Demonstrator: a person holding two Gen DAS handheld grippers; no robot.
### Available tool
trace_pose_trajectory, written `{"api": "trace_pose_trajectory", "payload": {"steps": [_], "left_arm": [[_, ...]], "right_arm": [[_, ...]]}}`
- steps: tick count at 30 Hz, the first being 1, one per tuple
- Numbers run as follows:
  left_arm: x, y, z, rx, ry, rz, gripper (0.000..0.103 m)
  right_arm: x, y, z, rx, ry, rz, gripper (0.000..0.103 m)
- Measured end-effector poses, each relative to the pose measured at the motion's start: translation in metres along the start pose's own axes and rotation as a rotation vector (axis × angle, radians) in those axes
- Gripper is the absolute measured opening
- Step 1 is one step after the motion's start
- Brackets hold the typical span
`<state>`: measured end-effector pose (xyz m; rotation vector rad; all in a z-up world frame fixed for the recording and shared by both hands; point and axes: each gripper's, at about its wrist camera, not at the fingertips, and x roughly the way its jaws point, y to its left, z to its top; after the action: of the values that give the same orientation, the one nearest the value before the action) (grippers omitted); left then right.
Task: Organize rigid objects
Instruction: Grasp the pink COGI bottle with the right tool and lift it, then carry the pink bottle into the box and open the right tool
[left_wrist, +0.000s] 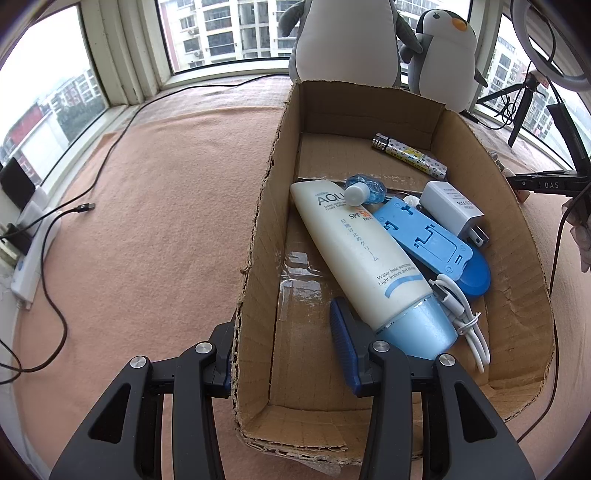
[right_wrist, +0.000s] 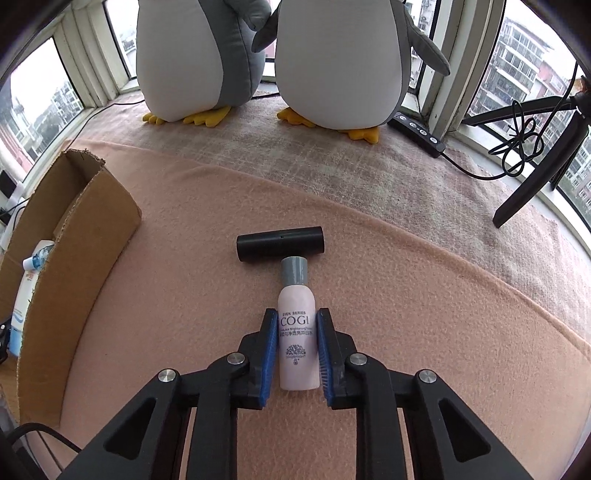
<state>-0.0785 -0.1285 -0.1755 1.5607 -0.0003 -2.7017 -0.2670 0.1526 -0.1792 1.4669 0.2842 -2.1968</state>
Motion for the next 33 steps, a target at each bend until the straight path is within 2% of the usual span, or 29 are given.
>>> {"api": "trace_pose_trajectory", "payload": {"steps": [4, 12, 19, 27, 33], "left_arm": [[0.000, 0.000, 0.000, -0.002, 0.000, 0.000, 0.043], [-0.001, 0.000, -0.001, -0.002, -0.002, 0.000, 0.043], [-0.001, -0.001, -0.001, -0.001, -0.005, -0.001, 0.043], [-0.002, -0.001, -0.001, -0.003, -0.008, -0.006, 0.043], [-0.001, -0.001, 0.000, -0.005, -0.009, -0.010, 0.043]], "right_arm": [[-0.003, 0.007, -0.006, 0.006, -0.003, -0.017, 0.018], [-0.014, 0.027, -0.029, 0.057, -0.031, 0.005, 0.018], [-0.039, 0.046, -0.046, 0.126, -0.103, 0.037, 0.018], [-0.080, 0.081, -0.049, 0.144, -0.196, 0.098, 0.018], [-0.094, 0.118, -0.046, 0.091, -0.210, 0.141, 0.018]]}}
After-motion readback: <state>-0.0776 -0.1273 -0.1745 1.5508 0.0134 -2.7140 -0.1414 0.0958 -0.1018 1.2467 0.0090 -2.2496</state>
